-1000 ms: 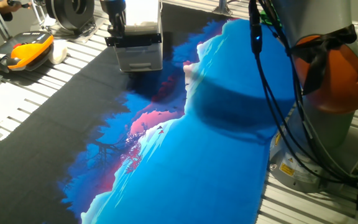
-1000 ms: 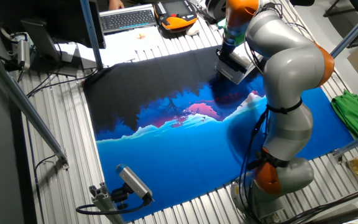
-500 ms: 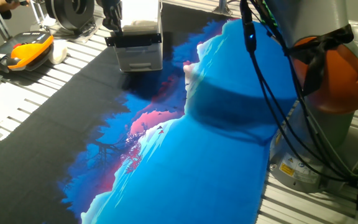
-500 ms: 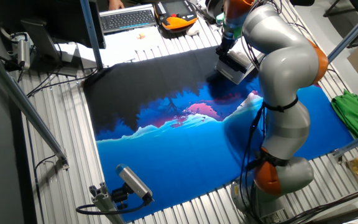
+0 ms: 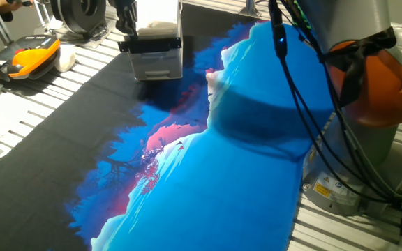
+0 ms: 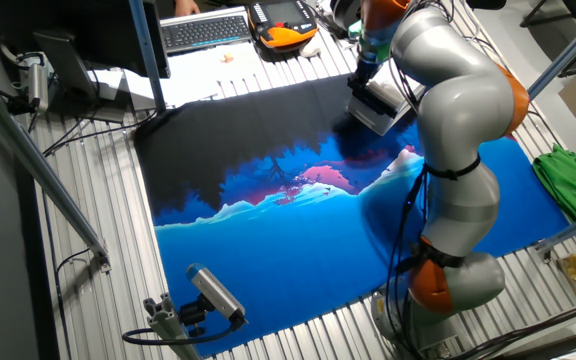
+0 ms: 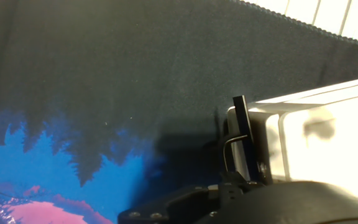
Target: Grasp the handle and open the drawer
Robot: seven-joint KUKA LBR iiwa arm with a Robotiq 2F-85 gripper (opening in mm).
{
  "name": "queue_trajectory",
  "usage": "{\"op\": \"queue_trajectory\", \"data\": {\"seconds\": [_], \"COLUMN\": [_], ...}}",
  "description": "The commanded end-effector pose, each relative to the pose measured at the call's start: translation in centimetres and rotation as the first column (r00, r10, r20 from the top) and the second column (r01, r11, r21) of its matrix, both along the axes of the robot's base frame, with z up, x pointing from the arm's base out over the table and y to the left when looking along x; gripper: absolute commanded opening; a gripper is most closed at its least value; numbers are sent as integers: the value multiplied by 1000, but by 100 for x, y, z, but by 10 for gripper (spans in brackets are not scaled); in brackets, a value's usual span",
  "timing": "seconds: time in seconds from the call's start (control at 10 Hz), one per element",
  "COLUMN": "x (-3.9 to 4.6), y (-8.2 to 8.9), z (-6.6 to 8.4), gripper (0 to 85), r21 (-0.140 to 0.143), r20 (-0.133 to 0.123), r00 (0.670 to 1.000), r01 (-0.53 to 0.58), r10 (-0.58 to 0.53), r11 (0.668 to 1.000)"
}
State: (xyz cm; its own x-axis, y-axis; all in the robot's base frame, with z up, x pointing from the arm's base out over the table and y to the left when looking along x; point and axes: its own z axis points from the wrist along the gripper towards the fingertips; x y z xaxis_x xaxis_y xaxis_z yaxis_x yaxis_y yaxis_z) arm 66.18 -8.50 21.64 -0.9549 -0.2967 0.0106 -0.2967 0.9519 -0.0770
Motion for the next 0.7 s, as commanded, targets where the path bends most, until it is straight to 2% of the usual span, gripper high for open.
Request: {"op": "queue_trajectory", "data": {"seconds": [0.0,0.6], "x": [-1,5], "y": [0,-2], "z": [-3,3], "gripper": [0,0], "r21": [0,12], "r20": [0,7], "r00": [1000,1000], "r01": [0,5], "r10": [0,-5], "r11": [1000,1000]}}
